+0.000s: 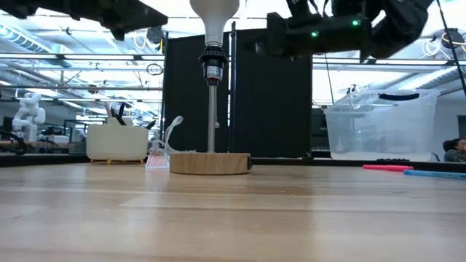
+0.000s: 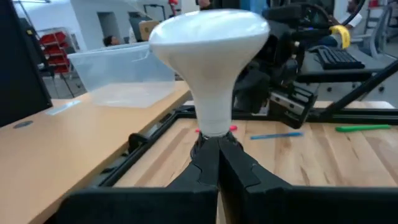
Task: Screw lightbulb
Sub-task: Insert the lightbulb into the desk lamp
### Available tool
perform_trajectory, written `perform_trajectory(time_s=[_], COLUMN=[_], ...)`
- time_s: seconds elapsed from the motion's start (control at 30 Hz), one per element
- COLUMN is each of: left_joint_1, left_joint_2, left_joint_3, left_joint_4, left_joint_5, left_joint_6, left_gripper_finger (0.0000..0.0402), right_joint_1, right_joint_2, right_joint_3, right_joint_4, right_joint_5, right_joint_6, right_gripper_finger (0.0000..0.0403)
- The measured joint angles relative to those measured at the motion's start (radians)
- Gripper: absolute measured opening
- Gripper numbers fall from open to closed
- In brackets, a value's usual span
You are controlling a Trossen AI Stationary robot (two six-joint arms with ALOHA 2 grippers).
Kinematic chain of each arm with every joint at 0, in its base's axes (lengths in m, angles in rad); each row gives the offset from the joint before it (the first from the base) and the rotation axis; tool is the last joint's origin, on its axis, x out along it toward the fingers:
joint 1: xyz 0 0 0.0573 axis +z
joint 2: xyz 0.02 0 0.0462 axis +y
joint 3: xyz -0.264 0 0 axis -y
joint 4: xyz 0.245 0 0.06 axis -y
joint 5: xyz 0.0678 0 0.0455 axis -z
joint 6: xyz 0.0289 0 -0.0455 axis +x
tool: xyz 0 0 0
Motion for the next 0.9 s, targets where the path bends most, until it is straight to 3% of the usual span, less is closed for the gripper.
perform_trajectory(time_s=[0.3, 0.5, 0.9], left_joint_1=[0.048, 0.083, 0.145], left_joint_2=[0.063, 0.064, 0.094], left_joint_3=[-0.003, -0.003, -0.003], left_joint_4=[0.248, 0.302, 0.301], left_joint_5=[0.107, 0.219, 0.325], left_joint_6=[0.088, 0.078, 0.038], left_gripper_finger=[0.0000, 0.0000, 0.0000], right_joint_1=[-0.024, -0.015, -0.016], right_joint_2=[0.000, 0.000, -0.005], right_joint_3=[0.066, 0.112, 0.127], right_joint_4=[-0.009, -0.016, -0.005], right_joint_5=[0.002, 0.002, 0.042], right_joint_6=[-0.019, -0.048, -0.072], right_gripper_finger=[0.0000, 0.0000, 0.0000])
